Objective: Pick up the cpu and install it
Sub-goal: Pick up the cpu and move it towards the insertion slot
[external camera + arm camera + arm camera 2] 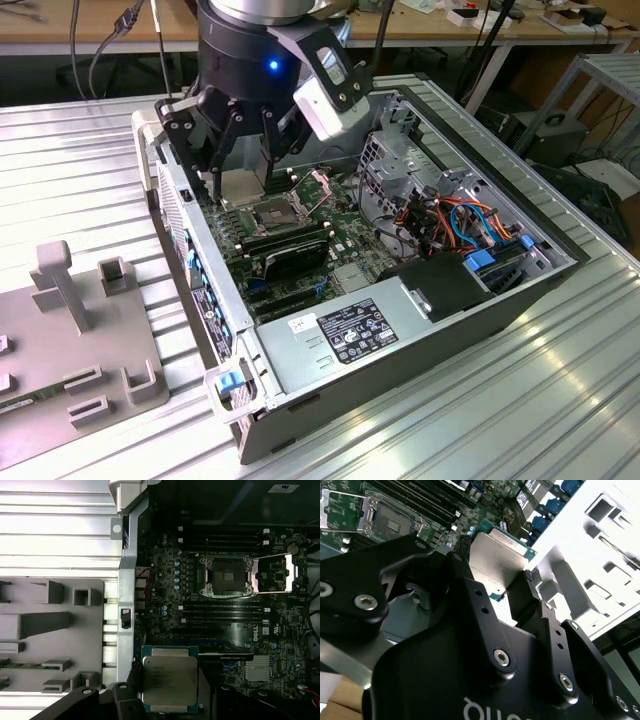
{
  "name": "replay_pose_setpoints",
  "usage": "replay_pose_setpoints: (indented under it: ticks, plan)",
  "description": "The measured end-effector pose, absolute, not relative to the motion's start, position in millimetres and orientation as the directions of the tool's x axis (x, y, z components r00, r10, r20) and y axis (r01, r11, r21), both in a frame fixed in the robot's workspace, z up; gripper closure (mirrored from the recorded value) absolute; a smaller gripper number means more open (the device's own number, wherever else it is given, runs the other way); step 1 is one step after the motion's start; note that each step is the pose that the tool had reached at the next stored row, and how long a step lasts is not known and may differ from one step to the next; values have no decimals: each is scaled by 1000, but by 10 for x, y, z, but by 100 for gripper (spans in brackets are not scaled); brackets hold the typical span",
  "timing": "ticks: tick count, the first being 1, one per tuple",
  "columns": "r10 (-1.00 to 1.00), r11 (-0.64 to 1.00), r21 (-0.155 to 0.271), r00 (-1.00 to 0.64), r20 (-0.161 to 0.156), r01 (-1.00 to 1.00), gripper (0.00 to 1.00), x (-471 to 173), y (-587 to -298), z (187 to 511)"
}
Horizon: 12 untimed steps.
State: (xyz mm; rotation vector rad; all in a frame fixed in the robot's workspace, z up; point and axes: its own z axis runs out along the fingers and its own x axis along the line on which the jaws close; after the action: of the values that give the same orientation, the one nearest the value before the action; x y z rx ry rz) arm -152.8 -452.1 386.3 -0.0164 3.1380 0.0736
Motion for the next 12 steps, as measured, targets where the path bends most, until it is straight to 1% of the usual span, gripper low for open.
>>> replay_pose_setpoints:
  ticks: [12]
  plan:
    - [-13, 999, 47, -1000, -3, -14, 45, -1204, -4521, 3863]
